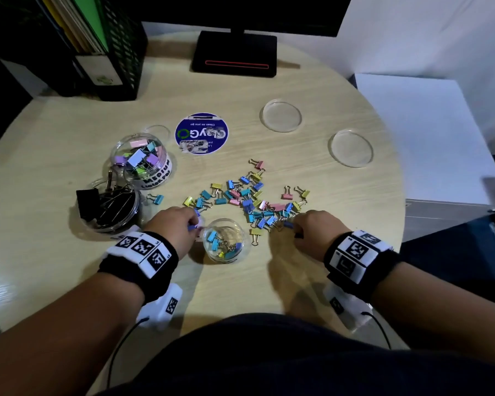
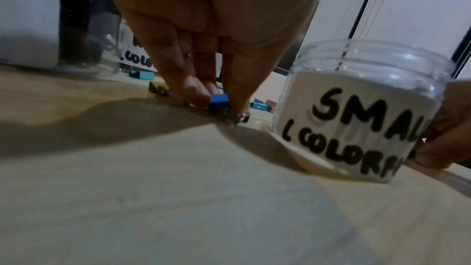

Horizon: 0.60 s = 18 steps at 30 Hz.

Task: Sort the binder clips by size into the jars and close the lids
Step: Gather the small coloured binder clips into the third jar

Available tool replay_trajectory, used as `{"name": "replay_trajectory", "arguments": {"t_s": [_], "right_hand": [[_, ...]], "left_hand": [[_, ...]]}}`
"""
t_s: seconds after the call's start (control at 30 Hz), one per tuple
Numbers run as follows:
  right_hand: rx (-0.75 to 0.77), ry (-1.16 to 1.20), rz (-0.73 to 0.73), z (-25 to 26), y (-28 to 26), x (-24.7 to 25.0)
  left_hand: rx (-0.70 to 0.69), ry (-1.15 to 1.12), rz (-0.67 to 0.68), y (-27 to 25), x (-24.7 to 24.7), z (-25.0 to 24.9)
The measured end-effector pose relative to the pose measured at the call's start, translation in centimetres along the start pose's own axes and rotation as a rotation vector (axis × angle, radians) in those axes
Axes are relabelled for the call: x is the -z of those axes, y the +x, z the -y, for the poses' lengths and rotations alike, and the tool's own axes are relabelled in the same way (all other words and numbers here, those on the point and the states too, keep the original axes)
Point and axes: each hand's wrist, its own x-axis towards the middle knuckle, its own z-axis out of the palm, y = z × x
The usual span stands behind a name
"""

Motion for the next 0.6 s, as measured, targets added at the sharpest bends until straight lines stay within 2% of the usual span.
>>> {"name": "replay_trajectory", "arguments": {"t_s": [0.1,0.2,0.27,0.33,0.47,0.6], "right_hand": [[0.029,0.032,-0.064,0.5,0.1,0.5],[0.215,0.151,-0.218,2.7,-0.3,1.4],[0.359,0.209,-0.254,4.5,-0.8,1.9],[0.441,0.205,-0.264,6.1,-0.9,2.0],[0.490,0.115,-0.288,7.8,0.0,1.1],[0.465,0.121,-0.302,7.3,0.7,0.5]], "left_hand": [[-0.024,0.001,-0.011,0.0,0.0,0.0],[-0.044,0.012,-0.008,0.2,-0.1,0.2],[-0.055,0.010,-0.009,0.4,-0.1,0.3],[-0.063,0.014,-0.028,0.5,-0.3,0.3],[-0.052,0.018,-0.068,0.3,-0.8,0.4],[-0.069,0.013,-0.036,-0.1,-0.9,0.6]]}}
